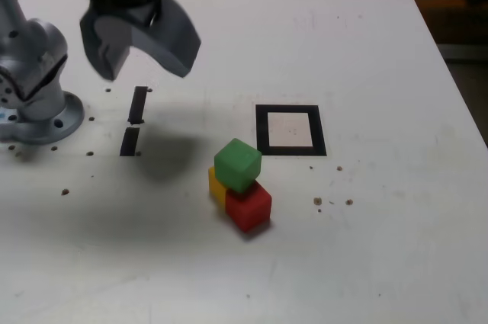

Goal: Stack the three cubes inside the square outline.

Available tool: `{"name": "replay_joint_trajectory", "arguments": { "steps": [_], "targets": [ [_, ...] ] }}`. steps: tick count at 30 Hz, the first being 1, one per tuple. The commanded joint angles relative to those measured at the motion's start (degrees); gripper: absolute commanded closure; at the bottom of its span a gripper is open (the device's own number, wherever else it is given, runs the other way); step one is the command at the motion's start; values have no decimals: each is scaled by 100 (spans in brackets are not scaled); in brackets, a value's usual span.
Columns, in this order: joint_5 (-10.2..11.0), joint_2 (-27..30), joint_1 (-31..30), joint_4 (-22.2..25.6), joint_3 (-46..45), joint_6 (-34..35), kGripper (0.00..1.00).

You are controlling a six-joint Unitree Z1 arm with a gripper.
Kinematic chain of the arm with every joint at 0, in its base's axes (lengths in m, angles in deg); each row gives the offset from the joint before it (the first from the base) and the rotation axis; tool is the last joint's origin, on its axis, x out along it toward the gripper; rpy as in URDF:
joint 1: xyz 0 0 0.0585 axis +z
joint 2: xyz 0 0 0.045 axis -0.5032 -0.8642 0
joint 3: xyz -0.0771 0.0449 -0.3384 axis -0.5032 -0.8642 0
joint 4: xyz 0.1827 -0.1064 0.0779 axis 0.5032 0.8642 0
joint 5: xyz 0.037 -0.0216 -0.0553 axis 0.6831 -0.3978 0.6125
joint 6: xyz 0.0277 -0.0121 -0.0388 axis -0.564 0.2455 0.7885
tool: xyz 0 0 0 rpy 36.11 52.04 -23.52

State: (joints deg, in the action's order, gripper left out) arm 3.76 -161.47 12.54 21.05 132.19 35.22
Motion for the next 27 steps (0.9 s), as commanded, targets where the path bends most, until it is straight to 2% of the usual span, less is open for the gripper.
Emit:
{"name": "replay_joint_trajectory", "arguments": {
  "steps": [1,7,11,19,23,27],
  "targets": [
    [6,-175,-135,578,1650,-14,0],
    [13,-1050,-586,1080,3407,-98,0],
    [8,-1487,-731,1222,4024,-160,0],
    [-38,-1894,-1119,1188,4348,-167,0],
    [-176,-2137,-1244,1119,4270,-174,0],
    [-333,-2305,-1262,988,3721,-186,1]
  ]
}}
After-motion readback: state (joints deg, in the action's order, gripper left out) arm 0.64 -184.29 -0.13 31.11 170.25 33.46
